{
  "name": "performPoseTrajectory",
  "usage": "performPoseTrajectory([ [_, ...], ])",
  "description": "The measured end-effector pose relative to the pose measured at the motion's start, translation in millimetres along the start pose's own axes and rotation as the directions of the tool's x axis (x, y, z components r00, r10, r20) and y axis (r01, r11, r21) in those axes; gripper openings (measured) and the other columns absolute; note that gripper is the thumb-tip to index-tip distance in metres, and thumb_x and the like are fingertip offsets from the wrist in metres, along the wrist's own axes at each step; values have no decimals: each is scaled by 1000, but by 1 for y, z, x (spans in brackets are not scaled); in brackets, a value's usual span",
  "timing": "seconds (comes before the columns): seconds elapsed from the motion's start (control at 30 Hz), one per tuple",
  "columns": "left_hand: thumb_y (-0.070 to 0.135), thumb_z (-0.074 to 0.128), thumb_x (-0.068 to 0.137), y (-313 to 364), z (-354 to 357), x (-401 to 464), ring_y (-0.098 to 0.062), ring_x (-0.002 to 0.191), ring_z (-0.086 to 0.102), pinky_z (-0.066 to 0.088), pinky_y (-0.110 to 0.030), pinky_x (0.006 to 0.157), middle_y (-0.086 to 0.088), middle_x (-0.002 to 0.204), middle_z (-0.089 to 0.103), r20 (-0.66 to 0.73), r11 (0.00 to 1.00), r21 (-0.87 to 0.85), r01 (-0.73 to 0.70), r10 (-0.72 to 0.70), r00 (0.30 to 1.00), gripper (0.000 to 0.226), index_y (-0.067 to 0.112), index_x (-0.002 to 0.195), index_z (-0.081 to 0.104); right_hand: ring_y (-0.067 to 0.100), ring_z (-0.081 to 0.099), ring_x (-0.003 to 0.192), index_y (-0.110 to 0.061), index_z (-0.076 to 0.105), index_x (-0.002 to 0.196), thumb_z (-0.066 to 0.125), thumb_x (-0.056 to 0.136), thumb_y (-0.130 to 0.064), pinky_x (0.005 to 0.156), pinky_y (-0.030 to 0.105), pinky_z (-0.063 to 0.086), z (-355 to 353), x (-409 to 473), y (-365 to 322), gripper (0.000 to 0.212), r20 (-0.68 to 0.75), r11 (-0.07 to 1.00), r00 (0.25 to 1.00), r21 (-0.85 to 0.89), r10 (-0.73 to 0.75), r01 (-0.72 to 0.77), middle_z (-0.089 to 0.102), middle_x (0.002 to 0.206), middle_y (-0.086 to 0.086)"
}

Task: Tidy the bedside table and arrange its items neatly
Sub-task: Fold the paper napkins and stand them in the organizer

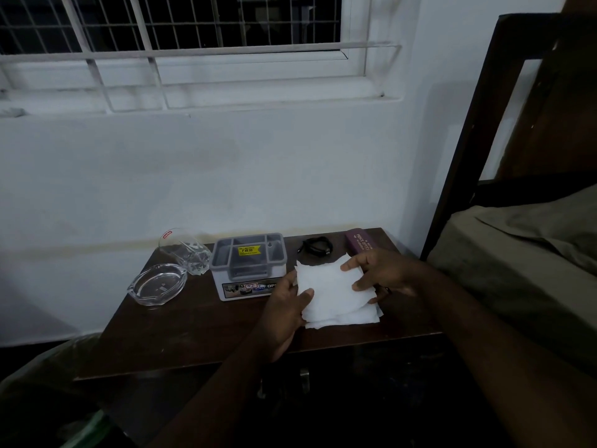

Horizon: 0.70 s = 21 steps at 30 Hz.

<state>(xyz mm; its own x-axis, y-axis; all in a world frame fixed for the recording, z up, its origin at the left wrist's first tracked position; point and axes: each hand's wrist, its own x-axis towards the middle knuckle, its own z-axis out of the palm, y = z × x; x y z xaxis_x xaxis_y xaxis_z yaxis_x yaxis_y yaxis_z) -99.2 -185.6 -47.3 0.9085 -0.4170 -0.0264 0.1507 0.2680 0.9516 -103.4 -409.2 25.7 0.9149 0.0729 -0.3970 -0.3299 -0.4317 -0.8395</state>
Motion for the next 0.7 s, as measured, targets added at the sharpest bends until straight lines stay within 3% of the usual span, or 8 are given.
performPoseTrajectory([
  [0.1,-8,51,92,-1,0,1,-25,119,60,49,-45,100,-9,129,63,-18,999,30,-12,13,1000,52,9,140,42,25,65,99,-19,55,130,78,78,-6,62,29,57,2,-2,-3,59,15,991,999,-133,33,-31,60,121,6],
  [0.17,-13,51,89,-1,1,0,-23,118,60,50,-43,99,-7,129,63,-21,998,53,-26,27,999,57,10,141,40,20,63,93,-22,52,131,83,74,-26,64,26,53,0,5,-2,66,-38,936,999,-352,-13,-1,57,119,1],
  [0.23,-16,50,88,0,1,-1,-24,120,59,48,-46,101,-6,132,60,-17,997,66,-42,43,999,65,14,144,37,17,59,99,-20,55,130,81,68,-49,77,27,51,-1,11,-1,74,-147,798,968,-597,-204,77,58,121,0],
  [0.33,-19,49,86,-1,0,-3,-26,120,59,50,-47,98,-8,133,60,10,997,66,-51,50,999,74,18,147,33,16,50,120,-34,46,135,63,62,-75,100,40,45,2,20,5,85,-196,610,844,-771,-498,181,50,134,-5],
  [0.4,-21,48,84,0,0,-4,-27,118,60,53,-43,90,-10,132,60,25,995,78,-55,53,998,75,20,146,35,9,36,132,-38,37,142,68,73,-61,111,38,35,9,17,1,80,-109,590,823,-749,-558,301,40,143,-14],
  [0.5,-21,47,84,2,0,-5,-11,120,56,51,-35,93,-3,135,57,-8,991,123,-61,63,998,79,29,145,36,7,36,134,-24,34,148,72,83,-24,111,29,33,21,18,-9,76,53,722,892,-568,-448,396,38,147,-11],
  [0.6,-21,46,85,0,-3,-3,-4,102,64,52,-26,83,2,114,66,-45,986,157,-46,54,998,77,29,143,37,7,50,117,-21,46,140,69,82,-17,93,19,42,23,21,-14,62,75,767,922,-530,-381,360,51,131,-12],
  [0.7,-8,56,89,-2,-2,-1,-26,108,65,51,-47,95,-10,118,68,-71,994,106,-21,28,997,60,17,142,42,3,58,87,-13,62,117,71,84,-14,65,5,44,17,17,-18,34,32,789,915,-496,-401,363,61,99,-11],
])
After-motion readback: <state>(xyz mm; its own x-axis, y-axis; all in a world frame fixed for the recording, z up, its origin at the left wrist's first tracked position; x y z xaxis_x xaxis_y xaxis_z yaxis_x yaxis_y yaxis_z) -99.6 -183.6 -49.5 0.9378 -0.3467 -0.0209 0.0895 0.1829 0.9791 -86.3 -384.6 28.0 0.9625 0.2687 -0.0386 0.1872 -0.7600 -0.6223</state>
